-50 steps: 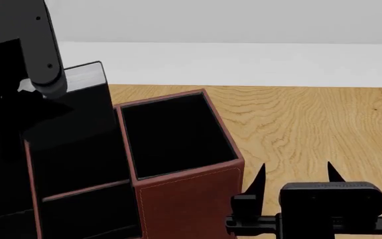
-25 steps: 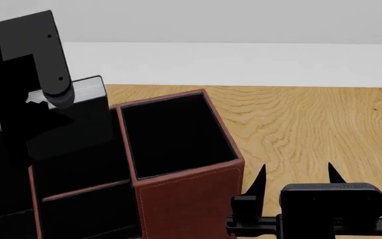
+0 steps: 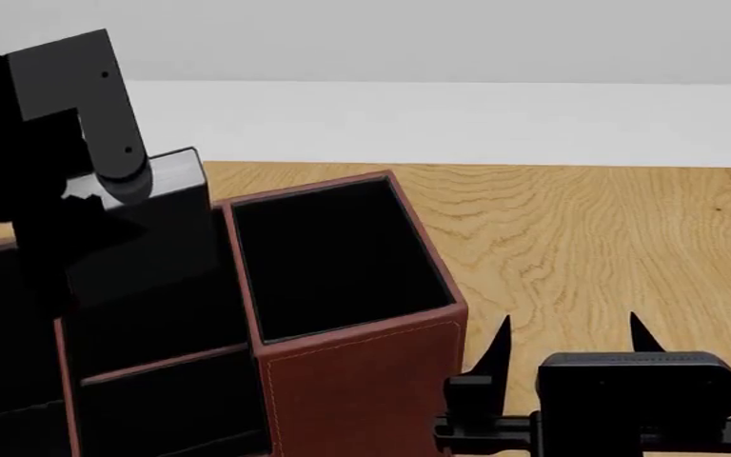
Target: Pick up the book and place it in the front compartment of the caddy.
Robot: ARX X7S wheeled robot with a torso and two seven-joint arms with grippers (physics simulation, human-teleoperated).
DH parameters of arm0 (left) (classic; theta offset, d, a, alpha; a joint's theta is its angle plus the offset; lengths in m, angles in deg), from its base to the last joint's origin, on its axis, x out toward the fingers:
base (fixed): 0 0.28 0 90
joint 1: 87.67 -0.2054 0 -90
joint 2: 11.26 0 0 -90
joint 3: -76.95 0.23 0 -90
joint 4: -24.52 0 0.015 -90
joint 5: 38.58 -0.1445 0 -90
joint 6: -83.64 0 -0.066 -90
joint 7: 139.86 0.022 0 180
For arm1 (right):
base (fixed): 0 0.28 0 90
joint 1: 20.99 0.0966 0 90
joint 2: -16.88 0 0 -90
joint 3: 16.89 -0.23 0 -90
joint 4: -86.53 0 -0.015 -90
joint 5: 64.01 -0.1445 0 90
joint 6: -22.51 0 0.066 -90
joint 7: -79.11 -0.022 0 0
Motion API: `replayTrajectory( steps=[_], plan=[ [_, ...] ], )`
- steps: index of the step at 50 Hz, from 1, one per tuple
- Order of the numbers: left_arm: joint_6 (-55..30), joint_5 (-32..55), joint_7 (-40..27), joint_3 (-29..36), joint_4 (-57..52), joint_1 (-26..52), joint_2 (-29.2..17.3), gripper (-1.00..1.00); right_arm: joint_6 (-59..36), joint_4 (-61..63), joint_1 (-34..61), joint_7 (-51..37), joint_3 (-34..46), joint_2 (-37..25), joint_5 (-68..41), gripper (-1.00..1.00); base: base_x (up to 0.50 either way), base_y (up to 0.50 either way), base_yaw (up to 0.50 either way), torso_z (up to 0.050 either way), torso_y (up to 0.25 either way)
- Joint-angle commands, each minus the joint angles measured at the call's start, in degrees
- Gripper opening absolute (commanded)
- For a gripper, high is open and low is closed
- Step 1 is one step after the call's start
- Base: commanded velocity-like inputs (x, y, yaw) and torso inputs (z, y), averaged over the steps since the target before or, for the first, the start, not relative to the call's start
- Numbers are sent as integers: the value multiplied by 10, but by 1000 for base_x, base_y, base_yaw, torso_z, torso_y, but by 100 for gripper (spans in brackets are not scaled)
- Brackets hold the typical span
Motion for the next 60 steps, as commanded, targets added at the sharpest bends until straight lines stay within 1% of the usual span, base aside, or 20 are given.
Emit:
replayTrajectory(
  steps=[1,13,30,50,60],
  plan=[
    [0,-13,4,-17,12,-1,12,-100,-1,-2,4,11,-13,9,10,100,0,0,0,0,0],
    [2,-16,4,-7,20,-20,14,-100,-4,0,7,10,-13,7,8,100,0,0,0,0,2],
    [26,-29,13,-2,50,-34,33,-100,1,-2,2,8,-14,4,7,100,0,0,0,1,1],
    [111,-57,26,-14,175,-71,84,-100,-8,3,3,2,-14,1,4,100,0,0,0,0,2],
    [133,-65,35,-11,217,-89,101,-100,-8,0,2,1,-15,-1,4,100,3,-1,-5,0,0]
  ],
)
